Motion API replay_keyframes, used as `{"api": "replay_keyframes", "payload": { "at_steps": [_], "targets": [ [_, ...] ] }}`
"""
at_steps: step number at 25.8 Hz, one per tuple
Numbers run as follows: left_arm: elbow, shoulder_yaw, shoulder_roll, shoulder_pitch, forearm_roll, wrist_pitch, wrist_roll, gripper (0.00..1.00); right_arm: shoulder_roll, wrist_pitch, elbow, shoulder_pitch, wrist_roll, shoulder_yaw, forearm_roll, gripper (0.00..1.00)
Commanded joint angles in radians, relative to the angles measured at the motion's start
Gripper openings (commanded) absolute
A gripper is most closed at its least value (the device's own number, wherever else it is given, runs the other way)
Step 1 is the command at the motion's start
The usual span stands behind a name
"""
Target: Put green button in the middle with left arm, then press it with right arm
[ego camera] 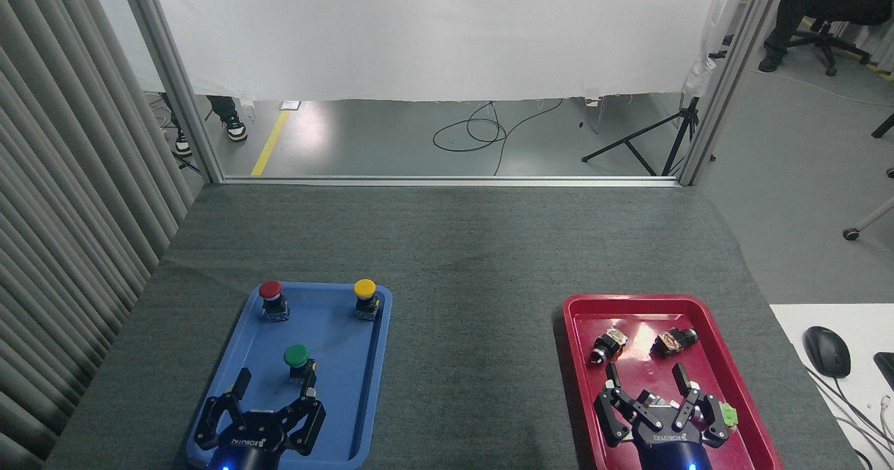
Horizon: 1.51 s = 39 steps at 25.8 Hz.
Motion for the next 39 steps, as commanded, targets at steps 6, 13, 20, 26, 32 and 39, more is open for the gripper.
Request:
{"api": "replay_keyframes", "payload": {
  "at_steps": [6,13,20,26,32,39],
  "targets": [
    [-0.015,0.004,0.0,-0.008,0.007,-0.002,-0.006,1.0,-0.001,0.0,0.0,0.0,0.0,0.003,0.003,1.0],
    [-0.011,0.005,-0.006,-0.005,0.001,0.012,0.002,0.99,0.0,-0.002,0.002,-0.002,0.0,0.002,0.003,1.0],
    [-0.011,0.007,-0.003,-0.002,0.009,0.06,0.013,0.99,0.002,-0.002,0.003,-0.002,0.0,0.002,0.005,1.0],
    [0.009,0.004,-0.003,-0.005,0.002,0.06,0.005,0.99,0.002,-0.002,0.002,-0.002,0.0,0.005,0.006,1.0],
    [0.063,0.001,-0.003,-0.016,0.004,0.03,-0.009,0.99,0.002,0.0,0.002,-0.002,0.0,0.005,0.018,1.0],
    [0.12,0.001,-0.005,-0.048,0.002,-0.029,-0.007,0.99,0.004,-0.002,0.0,0.007,0.0,0.005,0.018,1.0]
  ]
}}
